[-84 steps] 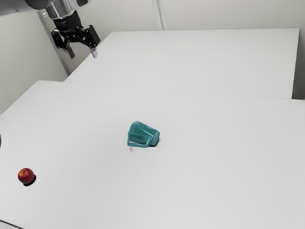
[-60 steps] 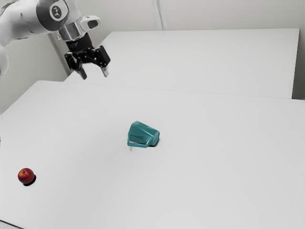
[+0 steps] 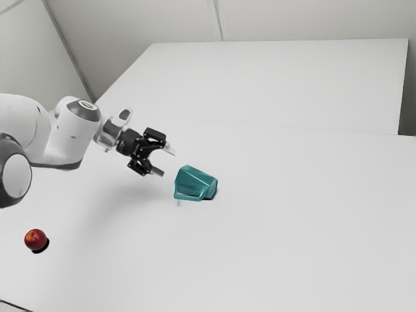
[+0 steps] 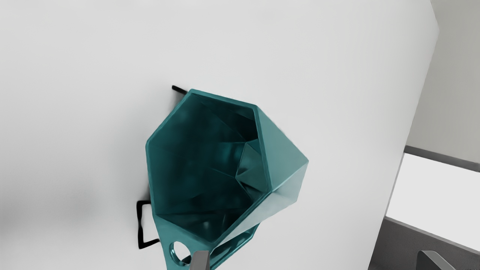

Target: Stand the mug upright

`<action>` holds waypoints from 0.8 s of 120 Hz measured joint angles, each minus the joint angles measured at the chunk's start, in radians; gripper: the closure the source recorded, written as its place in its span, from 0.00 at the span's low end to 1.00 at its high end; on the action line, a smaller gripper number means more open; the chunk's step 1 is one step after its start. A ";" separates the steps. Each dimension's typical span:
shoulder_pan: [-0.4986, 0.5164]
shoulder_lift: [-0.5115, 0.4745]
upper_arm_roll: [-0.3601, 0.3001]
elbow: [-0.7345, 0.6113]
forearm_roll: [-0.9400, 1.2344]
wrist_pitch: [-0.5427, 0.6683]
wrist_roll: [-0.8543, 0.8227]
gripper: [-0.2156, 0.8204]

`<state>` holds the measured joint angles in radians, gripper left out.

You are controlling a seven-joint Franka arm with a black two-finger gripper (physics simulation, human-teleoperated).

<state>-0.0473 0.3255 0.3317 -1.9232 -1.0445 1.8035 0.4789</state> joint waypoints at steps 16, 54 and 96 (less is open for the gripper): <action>0.000 0.026 0.001 -0.007 -0.083 0.006 0.118 0.21; -0.001 0.076 -0.024 -0.019 -0.207 0.015 0.304 0.21; -0.003 0.095 -0.065 -0.030 -0.227 0.030 0.403 0.21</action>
<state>-0.0507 0.4209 0.2667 -1.9531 -1.2713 1.8331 0.8821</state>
